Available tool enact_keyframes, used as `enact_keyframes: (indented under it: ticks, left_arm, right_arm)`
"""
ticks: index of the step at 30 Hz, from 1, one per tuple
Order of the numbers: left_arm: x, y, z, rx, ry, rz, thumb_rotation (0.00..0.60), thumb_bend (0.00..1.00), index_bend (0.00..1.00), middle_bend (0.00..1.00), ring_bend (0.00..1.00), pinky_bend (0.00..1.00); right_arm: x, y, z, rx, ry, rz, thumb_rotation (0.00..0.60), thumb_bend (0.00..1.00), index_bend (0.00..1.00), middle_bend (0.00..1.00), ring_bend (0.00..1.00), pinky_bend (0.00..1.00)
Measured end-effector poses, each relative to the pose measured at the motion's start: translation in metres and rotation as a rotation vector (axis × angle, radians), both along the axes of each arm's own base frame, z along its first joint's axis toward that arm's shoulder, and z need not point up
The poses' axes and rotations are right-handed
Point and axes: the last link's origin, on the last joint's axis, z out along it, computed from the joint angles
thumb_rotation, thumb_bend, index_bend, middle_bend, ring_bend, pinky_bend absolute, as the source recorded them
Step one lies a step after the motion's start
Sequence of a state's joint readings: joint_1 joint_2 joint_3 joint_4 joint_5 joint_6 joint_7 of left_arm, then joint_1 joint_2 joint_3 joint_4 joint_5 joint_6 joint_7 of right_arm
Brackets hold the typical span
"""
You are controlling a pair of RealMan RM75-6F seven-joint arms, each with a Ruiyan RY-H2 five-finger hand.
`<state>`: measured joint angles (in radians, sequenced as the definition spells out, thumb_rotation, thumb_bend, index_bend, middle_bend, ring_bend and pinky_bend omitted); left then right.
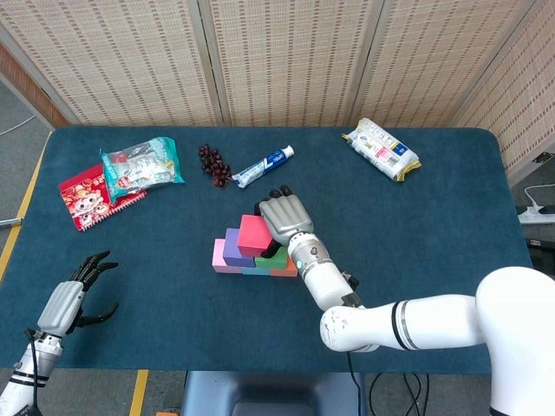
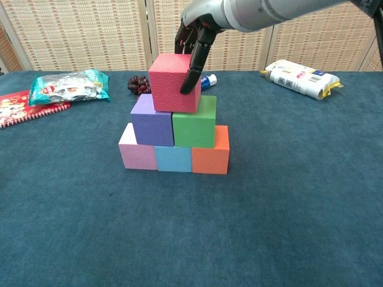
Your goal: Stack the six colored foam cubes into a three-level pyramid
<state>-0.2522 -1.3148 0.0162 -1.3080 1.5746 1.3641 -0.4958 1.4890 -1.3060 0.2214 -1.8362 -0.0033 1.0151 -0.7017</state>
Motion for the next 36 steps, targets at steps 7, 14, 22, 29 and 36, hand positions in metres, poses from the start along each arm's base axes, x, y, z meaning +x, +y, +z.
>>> enact_keyframes:
  ticks: [7, 14, 22, 29, 36]
  left_arm:
    - [-0.002, -0.0003, 0.0003, 0.002, -0.004, 0.003, 0.6, 0.31, 0.19, 0.03, 0.0, 0.16]
    - [-0.0041, -0.0007, -0.0006, -0.001, -0.005, 0.007, 0.6, 0.31, 0.19, 0.03, 0.0, 0.16]
    - [-0.0047, -0.0003, -0.0011, 0.0, -0.009, 0.006, 0.6, 0.31, 0.19, 0.03, 0.0, 0.16]
    - [-0.0044, 0.0, -0.0017, -0.001, -0.011, 0.004, 0.6, 0.31, 0.19, 0.03, 0.0, 0.16]
    - [-0.0048, 0.0001, -0.002, -0.002, -0.012, 0.005, 0.6, 0.31, 0.19, 0.03, 0.0, 0.16]
  right_arm:
    - [0.0033, 0.0028, -0.0018, -0.002, 0.006, 0.003, 0.6, 0.18, 0.56, 0.38, 0.21, 0.11]
    - [0.004, 0.0035, -0.0051, -0.003, 0.02, 0.002, 0.6, 0.18, 0.56, 0.38, 0.21, 0.1]
    - [0.0026, 0.003, -0.0059, -0.01, 0.026, 0.0, 0.6, 0.18, 0.54, 0.38, 0.2, 0.09]
    - [0.0024, 0.0049, -0.0066, -0.01, 0.029, 0.005, 0.6, 0.18, 0.47, 0.38, 0.17, 0.07]
    - [0.0027, 0.0064, -0.0079, -0.006, 0.033, 0.01, 0.6, 0.18, 0.39, 0.37, 0.16, 0.05]
